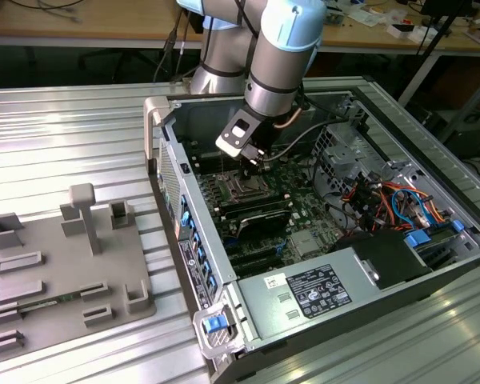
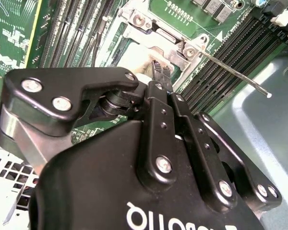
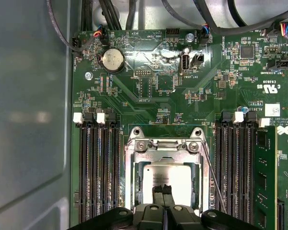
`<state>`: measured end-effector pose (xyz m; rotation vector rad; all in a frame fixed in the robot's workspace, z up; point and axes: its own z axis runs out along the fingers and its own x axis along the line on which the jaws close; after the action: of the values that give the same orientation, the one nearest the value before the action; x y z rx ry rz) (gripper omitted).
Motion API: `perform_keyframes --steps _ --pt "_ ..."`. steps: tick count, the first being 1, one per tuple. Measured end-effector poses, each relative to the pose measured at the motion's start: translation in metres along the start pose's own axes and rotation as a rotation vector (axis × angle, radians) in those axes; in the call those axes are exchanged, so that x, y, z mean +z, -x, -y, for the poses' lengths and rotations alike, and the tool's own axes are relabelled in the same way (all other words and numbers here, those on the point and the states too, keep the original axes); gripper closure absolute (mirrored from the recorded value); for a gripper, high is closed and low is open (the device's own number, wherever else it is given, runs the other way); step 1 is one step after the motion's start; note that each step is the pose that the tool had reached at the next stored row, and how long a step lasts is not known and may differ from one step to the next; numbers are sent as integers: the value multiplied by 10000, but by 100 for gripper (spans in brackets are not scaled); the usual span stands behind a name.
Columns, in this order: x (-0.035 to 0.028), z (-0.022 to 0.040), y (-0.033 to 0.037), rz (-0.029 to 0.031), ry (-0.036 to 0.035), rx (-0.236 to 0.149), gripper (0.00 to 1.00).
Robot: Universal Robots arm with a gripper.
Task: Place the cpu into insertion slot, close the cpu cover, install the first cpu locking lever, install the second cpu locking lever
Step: 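Install the first cpu locking lever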
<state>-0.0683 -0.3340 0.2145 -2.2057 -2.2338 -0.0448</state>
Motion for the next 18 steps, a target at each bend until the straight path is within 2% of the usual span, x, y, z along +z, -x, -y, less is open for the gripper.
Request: perform_keyframes --steps 3,8,10,11,12,18 --pt "-88 -2 -2 0 -1 0 89" --pt "-321 -6 -7 -1 1 0 89" --pt "-333 -7 -7 -2 -1 -45 89" --pt "-333 -7 -7 -5 -6 -213 89" --pt "-331 -6 -7 -11 -20 -660 89" --pt "-321 -6 -7 -35 -47 -1913 89"
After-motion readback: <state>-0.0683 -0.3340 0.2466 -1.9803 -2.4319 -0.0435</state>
